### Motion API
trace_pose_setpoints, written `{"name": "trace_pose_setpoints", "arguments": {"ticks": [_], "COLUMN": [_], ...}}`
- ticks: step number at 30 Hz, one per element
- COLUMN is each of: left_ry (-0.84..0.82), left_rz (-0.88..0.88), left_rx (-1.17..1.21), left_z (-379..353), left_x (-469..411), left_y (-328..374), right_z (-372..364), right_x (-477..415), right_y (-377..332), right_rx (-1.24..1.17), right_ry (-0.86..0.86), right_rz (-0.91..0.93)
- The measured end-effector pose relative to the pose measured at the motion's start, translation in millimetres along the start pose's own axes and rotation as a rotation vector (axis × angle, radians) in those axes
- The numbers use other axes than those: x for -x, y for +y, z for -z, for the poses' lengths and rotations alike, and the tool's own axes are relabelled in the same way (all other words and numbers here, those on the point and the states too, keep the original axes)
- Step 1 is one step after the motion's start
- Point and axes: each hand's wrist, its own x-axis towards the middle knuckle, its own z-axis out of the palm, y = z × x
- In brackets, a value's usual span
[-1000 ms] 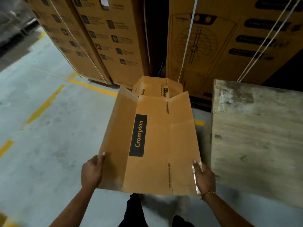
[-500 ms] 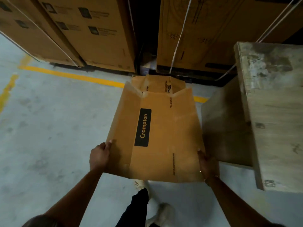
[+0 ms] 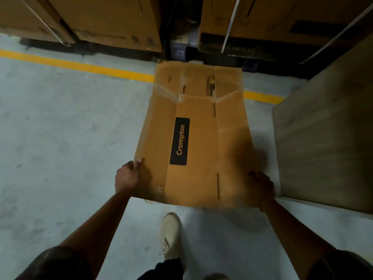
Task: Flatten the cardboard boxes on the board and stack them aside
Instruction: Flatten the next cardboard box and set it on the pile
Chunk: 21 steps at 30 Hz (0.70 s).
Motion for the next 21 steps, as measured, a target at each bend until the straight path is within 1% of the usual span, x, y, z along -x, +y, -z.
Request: {"name": "trace_pose_setpoints", "arguments": {"ticks": [3,6,8,10,13,15,19,21], "left_ry": [-0.057,-0.109,-0.167,-0.217,-0.220,-0.216,-0.150,-0.120], "left_rz": [-0.017,0.018,0.080,0.098,-0.037,-0.158,-0.409,-0.530], "left_rx": [-0.028,-0.045,0.006,0.015,-0.084,-0.158,-0.212,-0.226], "left_z": [-36,-58,-58,-47,-14,18,86,121], "left_x": [-31,-50,-50,-36,0,31,97,128], "left_y": [-24,-43,-48,-42,-15,13,85,124], "right_z": [-37,-61,-65,-59,-35,-12,47,86], "right_x": [-42,-66,-59,-42,-4,29,89,140], "right_y": [21,38,41,39,21,-2,-45,-84], "right_rx": [-0.016,0.063,0.104,0.150,0.177,0.190,0.180,0.170], "right_ry": [-0.070,-0.166,-0.223,-0.275,-0.292,-0.303,-0.332,-0.312], "right_rz": [-0.028,-0.040,-0.070,-0.046,0.026,0.126,0.241,0.286]}}
